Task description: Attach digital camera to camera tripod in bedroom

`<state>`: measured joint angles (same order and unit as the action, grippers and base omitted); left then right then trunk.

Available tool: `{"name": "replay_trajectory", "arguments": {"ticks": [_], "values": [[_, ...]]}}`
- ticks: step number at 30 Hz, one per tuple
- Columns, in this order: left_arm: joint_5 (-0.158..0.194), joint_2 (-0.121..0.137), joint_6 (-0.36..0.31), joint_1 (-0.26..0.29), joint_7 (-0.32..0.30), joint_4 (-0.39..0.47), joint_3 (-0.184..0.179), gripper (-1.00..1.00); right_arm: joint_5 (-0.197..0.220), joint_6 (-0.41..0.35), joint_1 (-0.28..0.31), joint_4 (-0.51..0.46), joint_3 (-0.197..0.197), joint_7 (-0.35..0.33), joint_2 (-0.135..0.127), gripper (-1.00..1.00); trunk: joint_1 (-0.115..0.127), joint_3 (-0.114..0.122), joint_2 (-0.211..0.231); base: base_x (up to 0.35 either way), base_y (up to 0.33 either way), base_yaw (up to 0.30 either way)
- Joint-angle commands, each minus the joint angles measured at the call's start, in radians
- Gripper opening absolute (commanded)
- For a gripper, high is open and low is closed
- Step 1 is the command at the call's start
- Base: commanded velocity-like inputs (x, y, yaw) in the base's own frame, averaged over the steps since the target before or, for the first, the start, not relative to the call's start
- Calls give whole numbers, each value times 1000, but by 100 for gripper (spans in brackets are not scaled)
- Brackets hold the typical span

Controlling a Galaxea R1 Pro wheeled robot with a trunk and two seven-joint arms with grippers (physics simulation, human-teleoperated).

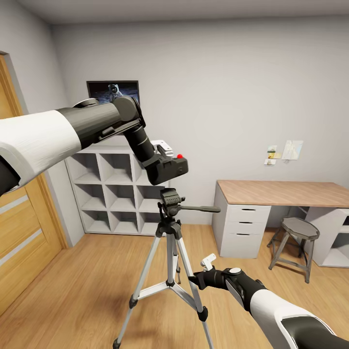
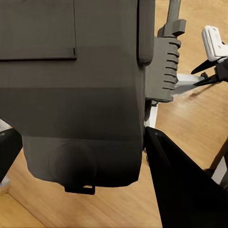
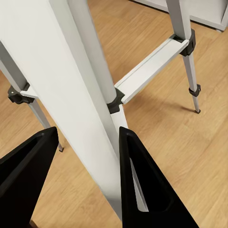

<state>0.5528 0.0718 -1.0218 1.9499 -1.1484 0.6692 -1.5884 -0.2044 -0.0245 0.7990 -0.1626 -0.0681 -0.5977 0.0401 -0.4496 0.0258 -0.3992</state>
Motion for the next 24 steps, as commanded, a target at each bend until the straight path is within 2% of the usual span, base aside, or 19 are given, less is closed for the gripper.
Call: {"name": "replay_trajectory", "arguments": {"ticks": [1, 10, 24], "values": [[1, 1, 11, 1, -4, 1, -4, -100, 0, -3, 0, -2, -10, 0, 0, -100, 0, -1, -1, 0, 0, 0], [3, -2, 52, 1, -4, 2, -4, -100, 0, -3, 0, -2, -10, 0, 0, -100, 0, -1, -1, 0, 0, 0], [-2, -3, 60, -14, 4, 0, -4, -100, 0, -3, 0, -1, -10, -1, 0, -100, 0, -1, -1, 0, 0, 0]]}}
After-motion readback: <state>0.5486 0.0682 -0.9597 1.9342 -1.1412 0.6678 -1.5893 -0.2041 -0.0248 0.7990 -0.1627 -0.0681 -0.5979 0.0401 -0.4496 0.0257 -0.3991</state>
